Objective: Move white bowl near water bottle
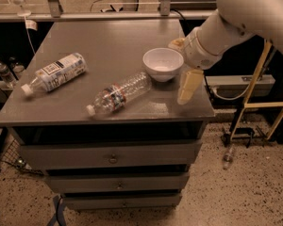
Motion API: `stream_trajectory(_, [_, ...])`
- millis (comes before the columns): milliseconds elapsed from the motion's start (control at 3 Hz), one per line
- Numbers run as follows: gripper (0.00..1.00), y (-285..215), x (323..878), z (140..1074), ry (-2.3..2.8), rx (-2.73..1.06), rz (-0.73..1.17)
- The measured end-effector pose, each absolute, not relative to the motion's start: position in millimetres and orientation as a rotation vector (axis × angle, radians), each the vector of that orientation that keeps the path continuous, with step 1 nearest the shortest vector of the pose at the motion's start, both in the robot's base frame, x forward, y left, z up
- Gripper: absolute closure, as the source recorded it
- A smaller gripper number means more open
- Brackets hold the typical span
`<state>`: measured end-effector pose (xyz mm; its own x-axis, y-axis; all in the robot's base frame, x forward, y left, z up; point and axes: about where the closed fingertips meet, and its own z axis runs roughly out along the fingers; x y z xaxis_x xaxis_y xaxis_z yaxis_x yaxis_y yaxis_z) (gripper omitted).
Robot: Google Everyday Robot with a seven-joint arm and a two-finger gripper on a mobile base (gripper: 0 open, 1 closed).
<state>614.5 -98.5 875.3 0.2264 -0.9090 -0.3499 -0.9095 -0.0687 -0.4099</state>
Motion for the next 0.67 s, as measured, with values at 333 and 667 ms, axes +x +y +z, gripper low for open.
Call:
stream_trajectory(333, [0.0, -126, 607, 898, 1.716, -1.846, -0.095])
stream_trajectory(667, [0.0, -172, 605, 907, 1.784, -1.716, -0.142])
